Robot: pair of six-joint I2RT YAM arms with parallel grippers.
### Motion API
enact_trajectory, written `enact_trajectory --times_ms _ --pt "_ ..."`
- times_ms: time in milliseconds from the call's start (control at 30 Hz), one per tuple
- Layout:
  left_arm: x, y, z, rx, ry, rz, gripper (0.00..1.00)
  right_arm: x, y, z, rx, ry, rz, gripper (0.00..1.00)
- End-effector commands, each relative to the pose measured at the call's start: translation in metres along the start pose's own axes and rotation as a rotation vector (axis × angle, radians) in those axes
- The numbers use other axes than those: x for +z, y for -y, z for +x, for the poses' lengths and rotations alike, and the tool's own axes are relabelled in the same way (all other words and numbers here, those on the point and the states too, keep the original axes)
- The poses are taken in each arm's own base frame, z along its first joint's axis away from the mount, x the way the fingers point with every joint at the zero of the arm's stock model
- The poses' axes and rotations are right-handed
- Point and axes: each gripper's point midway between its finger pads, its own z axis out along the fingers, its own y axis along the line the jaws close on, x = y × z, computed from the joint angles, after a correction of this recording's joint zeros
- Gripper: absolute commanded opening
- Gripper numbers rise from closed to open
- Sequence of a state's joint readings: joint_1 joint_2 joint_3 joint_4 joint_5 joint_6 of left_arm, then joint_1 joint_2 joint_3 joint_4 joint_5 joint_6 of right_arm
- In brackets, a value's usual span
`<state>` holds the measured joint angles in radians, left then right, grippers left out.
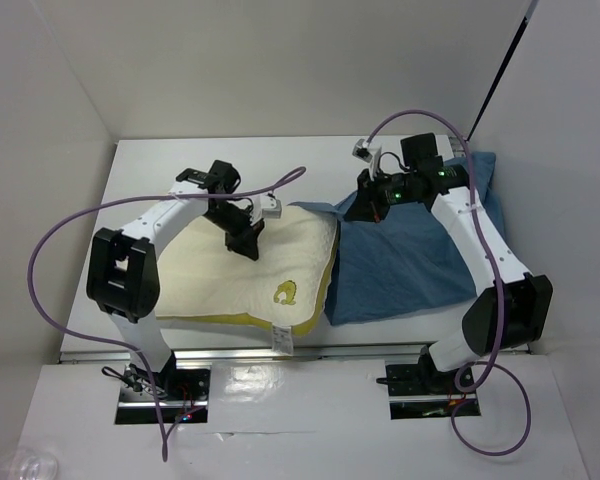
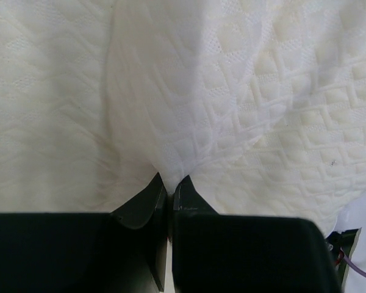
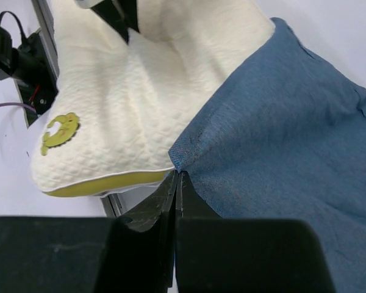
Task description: Put the pillow into the pillowcase
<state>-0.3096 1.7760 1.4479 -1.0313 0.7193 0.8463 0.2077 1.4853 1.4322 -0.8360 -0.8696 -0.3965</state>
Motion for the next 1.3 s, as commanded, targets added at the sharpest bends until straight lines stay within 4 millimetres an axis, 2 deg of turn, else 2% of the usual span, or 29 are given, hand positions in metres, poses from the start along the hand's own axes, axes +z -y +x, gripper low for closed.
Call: enact_trajectory --times_ms 0,167,200,300,333,533,667,700,800,900,967,1033,1067,1100,1167,1200,1233,1267 --pt "-0.005 -0.017 -0.03 0.042 0.079 -0.049 0.0 -0.008 -0.029 -0.002 -0.041 0.014 -0.06 0.0" --pt "-0.003 -0.034 -0.036 0.033 0.096 -0.109 0.0 -0.002 -0.041 0.007 -0.05 -0.01 -0.102 0.0" --pt "-0.008 -0.04 -0.037 0.024 0.102 -0.135 0.0 -0.002 -0.046 0.009 -0.056 -0.012 -0.109 0.0" --pt "-0.015 -0.051 -0.043 -0.015 0.135 -0.159 0.0 0.002 -0.049 0.018 -0.058 -0.034 -0.126 0.0" --pt "-0.011 -0.051 -0.041 -0.054 0.131 -0.151 0.0 0.002 -0.049 0.018 -0.059 -0.034 -0.126 0.0" --pt "-0.031 -0.083 -0.047 -0.112 0.191 -0.254 0.0 0.004 -0.054 0.03 -0.043 -0.061 -0.143 0.0" --pt "-0.032 -0.09 -0.045 -0.141 0.195 -0.273 0.0 0.01 -0.063 0.037 -0.056 -0.089 -0.165 0.0" --pt "-0.033 -0.089 -0.049 -0.144 0.209 -0.267 0.0 0.011 -0.062 0.035 -0.062 -0.083 -0.163 0.0" --pt "-0.027 -0.088 -0.045 -0.172 0.203 -0.241 0.0 0.015 -0.056 0.033 -0.063 -0.079 -0.152 0.0" --pt "-0.018 -0.084 -0.039 -0.181 0.189 -0.224 0.0 0.022 -0.041 0.033 -0.045 -0.095 -0.11 0.19" --pt "-0.013 -0.082 -0.039 -0.183 0.188 -0.217 0.0 0.021 -0.035 0.029 -0.051 -0.091 -0.073 0.35" --pt "-0.011 -0.079 -0.041 -0.177 0.185 -0.211 0.0 0.023 -0.031 0.026 -0.049 -0.09 -0.059 0.33" --pt "-0.011 -0.081 -0.043 -0.18 0.191 -0.215 0.0 0.023 -0.031 0.026 -0.049 -0.09 -0.059 0.29" --pt "-0.011 -0.079 -0.044 -0.178 0.197 -0.208 0.0 0.023 -0.031 0.026 -0.049 -0.09 -0.059 0.21" --pt "-0.008 -0.078 -0.051 -0.205 0.212 -0.195 0.0 0.023 -0.029 0.027 -0.049 -0.093 -0.049 0.13" --pt "-0.007 -0.08 -0.051 -0.227 0.213 -0.192 0.0 0.023 -0.029 0.027 -0.049 -0.093 -0.049 0.11" --pt "-0.009 -0.079 -0.063 -0.218 0.236 -0.19 0.0 0.024 -0.028 0.029 -0.048 -0.094 -0.049 0.12" --pt "-0.005 -0.078 -0.066 -0.231 0.235 -0.181 0.0 0.024 -0.029 0.029 -0.039 -0.095 -0.048 0.15"
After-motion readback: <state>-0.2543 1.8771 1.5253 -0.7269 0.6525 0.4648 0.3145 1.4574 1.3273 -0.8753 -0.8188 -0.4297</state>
